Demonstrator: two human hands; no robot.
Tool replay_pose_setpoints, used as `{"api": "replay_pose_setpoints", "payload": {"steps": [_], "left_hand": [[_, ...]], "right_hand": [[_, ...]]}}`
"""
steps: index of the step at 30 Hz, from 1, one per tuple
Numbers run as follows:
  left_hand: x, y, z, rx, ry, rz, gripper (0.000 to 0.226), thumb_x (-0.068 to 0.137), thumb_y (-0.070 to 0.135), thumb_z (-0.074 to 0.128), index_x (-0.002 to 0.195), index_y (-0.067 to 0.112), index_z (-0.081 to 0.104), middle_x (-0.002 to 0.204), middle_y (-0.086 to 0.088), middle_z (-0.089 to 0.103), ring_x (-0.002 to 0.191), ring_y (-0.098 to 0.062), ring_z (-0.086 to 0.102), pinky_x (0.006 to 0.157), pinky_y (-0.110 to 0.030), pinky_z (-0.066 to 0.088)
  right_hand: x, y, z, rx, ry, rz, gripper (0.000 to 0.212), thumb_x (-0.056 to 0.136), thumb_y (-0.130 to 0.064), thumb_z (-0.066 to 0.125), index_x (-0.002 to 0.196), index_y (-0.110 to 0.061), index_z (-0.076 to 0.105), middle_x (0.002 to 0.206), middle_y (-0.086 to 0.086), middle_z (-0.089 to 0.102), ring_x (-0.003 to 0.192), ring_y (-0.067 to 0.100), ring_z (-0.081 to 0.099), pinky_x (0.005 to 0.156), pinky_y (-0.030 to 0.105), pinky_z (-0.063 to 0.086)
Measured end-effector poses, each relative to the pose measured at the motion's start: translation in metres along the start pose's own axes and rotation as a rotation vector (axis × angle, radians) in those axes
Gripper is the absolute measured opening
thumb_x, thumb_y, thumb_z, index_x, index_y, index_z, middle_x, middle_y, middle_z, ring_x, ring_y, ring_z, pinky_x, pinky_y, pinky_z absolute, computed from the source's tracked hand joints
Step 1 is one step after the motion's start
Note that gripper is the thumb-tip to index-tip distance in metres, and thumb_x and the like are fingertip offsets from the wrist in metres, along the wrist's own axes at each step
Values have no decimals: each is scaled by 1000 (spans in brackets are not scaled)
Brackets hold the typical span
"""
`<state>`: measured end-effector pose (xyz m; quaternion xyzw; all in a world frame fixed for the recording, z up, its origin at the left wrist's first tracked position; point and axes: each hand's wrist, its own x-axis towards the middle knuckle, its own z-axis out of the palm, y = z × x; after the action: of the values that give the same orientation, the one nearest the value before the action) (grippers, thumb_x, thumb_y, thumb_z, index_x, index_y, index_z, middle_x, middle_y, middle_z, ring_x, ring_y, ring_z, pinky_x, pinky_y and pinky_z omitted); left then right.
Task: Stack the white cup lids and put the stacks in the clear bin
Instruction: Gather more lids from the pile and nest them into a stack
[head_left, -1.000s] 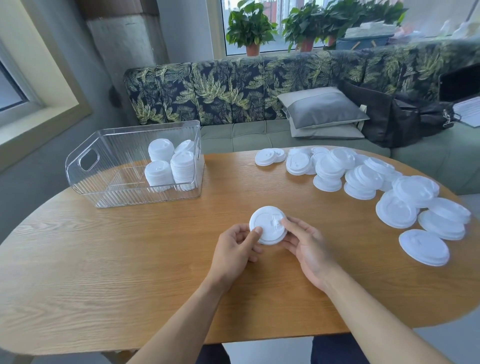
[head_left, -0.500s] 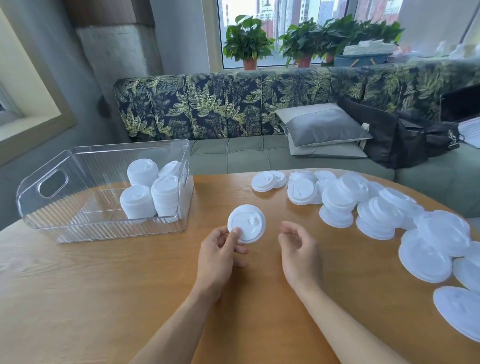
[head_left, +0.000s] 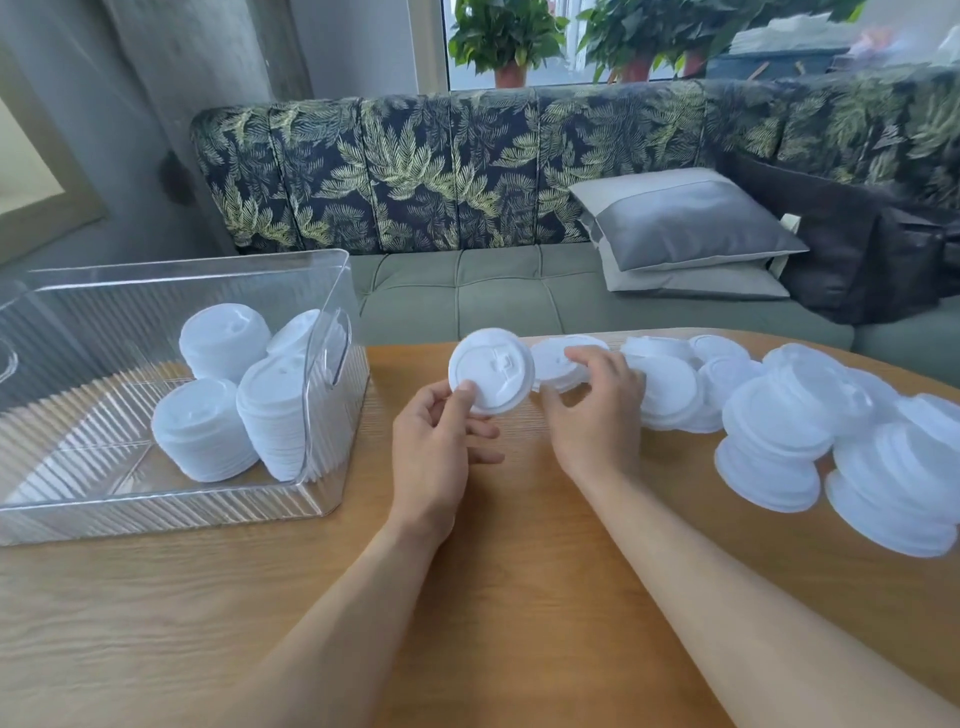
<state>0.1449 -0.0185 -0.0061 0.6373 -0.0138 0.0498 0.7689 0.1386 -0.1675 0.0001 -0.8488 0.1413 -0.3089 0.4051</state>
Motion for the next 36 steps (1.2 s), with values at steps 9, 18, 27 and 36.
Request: {"api": "replay_pose_setpoints", "payload": {"steps": [9,18,27,36], "left_hand": [[21,-1,5,-87,55,15,15,104,21,62,102,7,67,65,-1,65,60,-14,64,48,-31,56],[5,4,2,-139,102,-9,14,102,20,64,101,6,68,65,-5,64,57,-14,63,47,-29,55],[-44,11,-13,-156,93,-63,14,101,17,64,97,5,70,64,-7,62,54,-17,62,47,-29,54],[-123,23,-35,-108,4,-123,15,101,15,64,101,3,73,66,-12,62,55,-20,61,50,-32,55]], "right_hand": [[28,5,28,-161,-58,181,100,75,-46,85,156,-14,35,162,2,34,135,25,51,96,40,47],[11,3,11,91,14,138,66,74,-33,90,129,-23,55,126,-4,60,113,17,58,84,29,43],[-44,-1,-33,454,-219,224,66,65,-27,98,114,-45,57,104,-13,74,92,5,73,85,32,59],[-110,-9,-91,731,-359,488,62,78,-8,89,128,-25,58,98,5,81,78,14,67,56,24,48]]}}
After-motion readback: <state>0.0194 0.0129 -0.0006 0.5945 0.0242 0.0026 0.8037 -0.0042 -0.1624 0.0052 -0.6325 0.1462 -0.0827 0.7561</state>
